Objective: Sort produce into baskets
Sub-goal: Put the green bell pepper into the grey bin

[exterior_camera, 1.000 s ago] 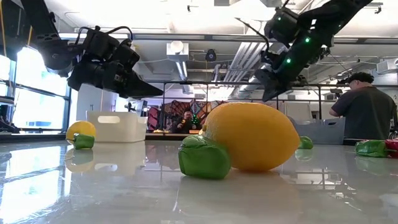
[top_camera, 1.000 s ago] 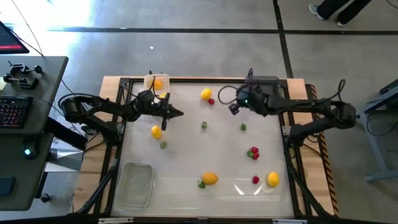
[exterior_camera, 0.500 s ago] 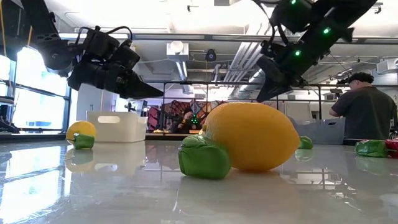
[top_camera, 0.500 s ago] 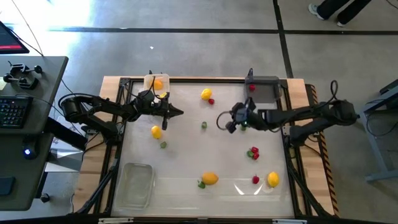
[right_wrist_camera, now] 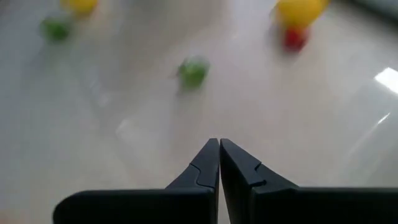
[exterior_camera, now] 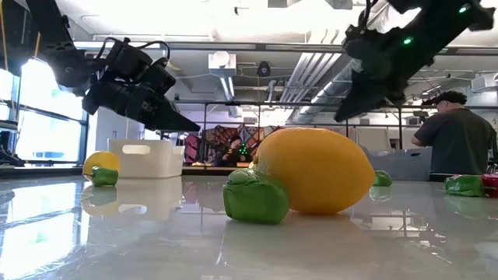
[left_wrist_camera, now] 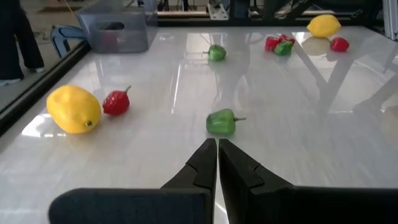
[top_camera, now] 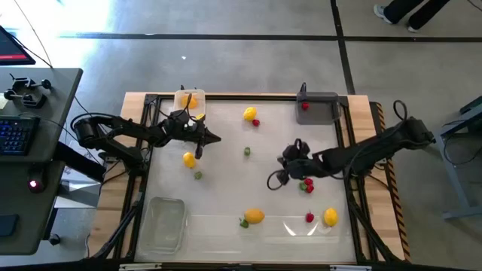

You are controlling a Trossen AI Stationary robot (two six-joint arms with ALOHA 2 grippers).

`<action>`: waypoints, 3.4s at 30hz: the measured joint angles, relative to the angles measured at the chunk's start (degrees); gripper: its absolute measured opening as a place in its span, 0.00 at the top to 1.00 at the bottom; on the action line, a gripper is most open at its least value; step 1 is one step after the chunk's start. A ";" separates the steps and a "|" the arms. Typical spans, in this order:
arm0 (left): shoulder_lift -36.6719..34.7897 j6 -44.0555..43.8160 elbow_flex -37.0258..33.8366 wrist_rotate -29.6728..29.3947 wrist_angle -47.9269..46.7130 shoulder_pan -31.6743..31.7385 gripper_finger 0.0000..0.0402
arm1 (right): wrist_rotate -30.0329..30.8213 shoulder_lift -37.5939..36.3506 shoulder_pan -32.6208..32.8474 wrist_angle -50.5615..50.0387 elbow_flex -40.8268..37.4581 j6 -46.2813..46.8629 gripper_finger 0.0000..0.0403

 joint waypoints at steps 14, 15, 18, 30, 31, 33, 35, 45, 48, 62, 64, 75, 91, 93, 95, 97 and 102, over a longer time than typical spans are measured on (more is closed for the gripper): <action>0.00 1.27 0.00 -0.03 -0.12 -2.48 0.99 | -8.22 0.11 5.85 -29.73 8.89 27.31 0.97; 0.00 1.59 0.00 -0.03 -0.12 -2.81 0.99 | -6.98 0.34 5.62 -29.87 8.66 27.44 0.95; 0.00 2.15 0.00 -0.02 -0.10 -3.54 0.99 | -3.49 1.68 4.30 -30.06 7.97 27.43 0.89; 0.00 2.66 0.00 -0.25 1.99 -4.13 0.99 | -2.28 10.95 -8.62 -28.12 7.95 30.24 0.57; 0.00 2.68 0.00 -0.27 2.21 -4.13 0.99 | -2.34 11.58 -9.70 -27.90 7.95 30.24 0.55; 0.00 2.67 0.00 -0.29 2.73 -4.13 0.99 | -3.23 12.48 -11.72 -27.67 7.95 30.24 0.53; 0.00 2.96 0.00 -0.30 2.97 -4.13 0.99 | -4.12 13.13 -13.35 -27.42 7.95 30.22 0.52; 0.00 2.50 0.00 -0.29 2.53 -4.13 0.99 | -8.88 15.47 -16.43 -23.62 7.95 27.14 0.52; 0.00 1.04 0.00 -0.29 2.40 -4.13 0.99 | -9.19 16.37 -16.57 -24.12 7.95 26.74 0.52; 0.00 -0.48 0.00 -0.25 -4.63 -4.13 0.99 | -11.68 14.45 -16.80 -25.04 7.95 14.91 0.57; 0.00 -0.46 0.00 -0.25 -4.90 -4.13 0.99 | -12.98 12.97 -16.80 -25.65 7.95 9.77 0.56; 0.00 3.01 0.00 -0.25 -4.87 -4.13 0.99 | -25.23 10.82 -15.49 -25.14 7.98 -20.00 0.52; 0.00 1.16 0.00 -0.25 -3.95 -4.13 0.99 | -18.11 10.82 -16.16 -27.78 7.98 -39.13 0.52; 0.00 0.94 0.00 -0.23 -3.59 -4.14 0.99 | -18.10 10.82 -16.94 -27.80 7.98 -39.43 0.52; 0.00 0.25 0.00 -0.23 -3.70 -4.13 0.99 | -18.55 10.82 -17.71 -27.99 7.98 -39.31 0.52; 0.00 -0.27 0.00 -0.23 -3.80 -4.13 0.99 | -19.00 10.82 -18.12 -28.99 7.98 -39.29 0.52; 0.00 -0.70 0.00 -0.23 -4.96 -4.13 0.99 | -19.35 10.82 -18.29 -31.96 7.98 -38.85 0.52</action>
